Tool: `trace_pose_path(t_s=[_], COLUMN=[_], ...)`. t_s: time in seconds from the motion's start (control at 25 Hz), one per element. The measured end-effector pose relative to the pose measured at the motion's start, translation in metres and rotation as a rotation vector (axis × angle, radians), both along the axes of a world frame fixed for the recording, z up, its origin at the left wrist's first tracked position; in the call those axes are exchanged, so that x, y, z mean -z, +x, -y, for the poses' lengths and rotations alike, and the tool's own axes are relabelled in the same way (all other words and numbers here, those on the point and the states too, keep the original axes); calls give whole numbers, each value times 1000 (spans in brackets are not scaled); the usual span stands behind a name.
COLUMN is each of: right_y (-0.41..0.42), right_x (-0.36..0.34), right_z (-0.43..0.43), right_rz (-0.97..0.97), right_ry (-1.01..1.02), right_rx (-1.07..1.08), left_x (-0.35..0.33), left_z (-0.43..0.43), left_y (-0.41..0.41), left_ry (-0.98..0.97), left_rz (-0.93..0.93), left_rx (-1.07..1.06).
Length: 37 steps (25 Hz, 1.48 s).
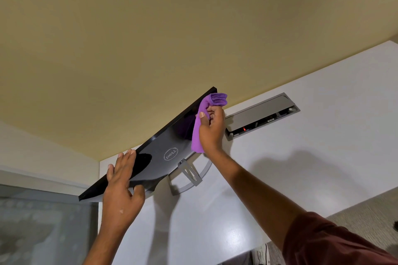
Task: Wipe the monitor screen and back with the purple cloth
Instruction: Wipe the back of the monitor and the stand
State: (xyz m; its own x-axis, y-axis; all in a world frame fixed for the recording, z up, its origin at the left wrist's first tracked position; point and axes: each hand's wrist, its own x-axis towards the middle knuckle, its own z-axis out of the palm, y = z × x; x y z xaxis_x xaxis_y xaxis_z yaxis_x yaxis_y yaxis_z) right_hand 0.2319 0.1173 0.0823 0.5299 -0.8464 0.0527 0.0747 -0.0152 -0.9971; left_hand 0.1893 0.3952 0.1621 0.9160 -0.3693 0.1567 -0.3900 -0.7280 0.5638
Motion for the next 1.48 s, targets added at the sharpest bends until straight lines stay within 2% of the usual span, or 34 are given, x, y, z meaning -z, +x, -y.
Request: trace_pose_path(t_s=[0.32,0.4,0.52,0.64,0.84,0.92,1.08,1.24,1.4,1.48], right_y=[-21,-22,-22,-16,-5,-3,-9,-19,-28,-30], right_x=[10,9,4,5,12,13,10,4,13,18], right_z=[-32,-32,-23,-9,13,12,-10,-47,-84,-96], right_rz=[-26,-41,-47,-33,-52,-49,-3,-21,-7,-6], right_ry=[-424,-464,-391,-271,3,-3,-206,-412,-764,-868], right_rx=[-290,-328,-316,-180,-52,-43,-107,-325,-464,-490], left_x=[2,2,3,2,2,3,6,7,7,7], left_z=[-1,-1,-2,-2,-2,-2,0,-1,0,0], left_y=[2,2,2,2,1,1,2,4,5,5], left_ry=[6,11,10,7,1,4,-5,-2,-1,-3], left_rz=[3,12,12,21,15,16,20,23,30,21], left_rx=[9,18,22,18,11,16,17,11,9,0])
